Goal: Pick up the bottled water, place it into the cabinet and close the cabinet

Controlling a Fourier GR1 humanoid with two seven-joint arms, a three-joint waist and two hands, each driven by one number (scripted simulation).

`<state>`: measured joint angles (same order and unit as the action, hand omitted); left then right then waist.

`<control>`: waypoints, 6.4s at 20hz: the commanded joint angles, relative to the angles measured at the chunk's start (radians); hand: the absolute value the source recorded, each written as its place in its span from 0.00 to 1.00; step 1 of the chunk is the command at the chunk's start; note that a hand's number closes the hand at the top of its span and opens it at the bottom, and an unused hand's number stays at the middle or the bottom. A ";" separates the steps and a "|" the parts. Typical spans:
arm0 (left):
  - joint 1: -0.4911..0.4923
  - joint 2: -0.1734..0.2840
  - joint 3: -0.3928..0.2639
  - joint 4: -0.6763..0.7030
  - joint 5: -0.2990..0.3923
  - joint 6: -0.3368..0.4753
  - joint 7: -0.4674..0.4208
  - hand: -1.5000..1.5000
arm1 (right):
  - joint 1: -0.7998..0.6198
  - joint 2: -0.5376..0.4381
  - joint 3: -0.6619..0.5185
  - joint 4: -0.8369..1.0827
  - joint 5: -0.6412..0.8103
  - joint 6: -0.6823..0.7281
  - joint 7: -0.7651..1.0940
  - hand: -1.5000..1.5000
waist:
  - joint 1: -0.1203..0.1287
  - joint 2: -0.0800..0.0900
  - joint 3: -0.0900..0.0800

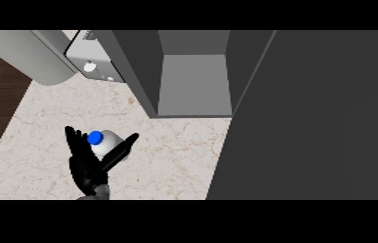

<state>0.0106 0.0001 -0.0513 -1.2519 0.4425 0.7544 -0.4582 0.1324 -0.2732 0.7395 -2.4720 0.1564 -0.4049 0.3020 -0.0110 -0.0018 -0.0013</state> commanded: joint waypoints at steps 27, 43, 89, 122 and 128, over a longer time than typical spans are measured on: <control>-0.108 0.000 -0.033 0.383 0.402 -0.291 -0.469 1.00 | -0.078 -0.032 -0.081 -0.068 -0.001 -0.020 0.059 0.00 | 0.009 0.002 0.001; -0.114 0.221 -0.262 0.414 0.246 -0.772 -0.408 1.00 | -0.052 -0.056 0.040 -0.056 0.057 -0.064 0.035 0.00 | -0.004 -0.004 -0.001; -0.618 0.021 -0.248 0.010 -0.126 -0.240 0.290 1.00 | -0.033 -0.076 0.092 -0.084 0.104 -0.124 0.043 0.00 | -0.003 -0.001 0.001; -1.097 0.014 -0.012 1.015 -0.204 -0.140 -0.004 1.00 | 0.009 -0.126 0.095 -0.034 -0.008 -0.108 -0.116 0.00 | -0.045 0.019 0.001; -1.093 0.005 0.011 1.080 -0.209 -0.134 -0.060 1.00 | -0.009 -0.149 0.061 -0.063 -0.032 -0.093 -0.087 0.00 | -0.055 0.024 0.000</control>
<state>-1.0920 0.0114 -0.0587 -0.2167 0.2349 0.6255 -0.4724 0.1159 -0.4018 0.8028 -2.4570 0.1219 -0.5180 0.1894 -0.0624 0.0181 -0.0010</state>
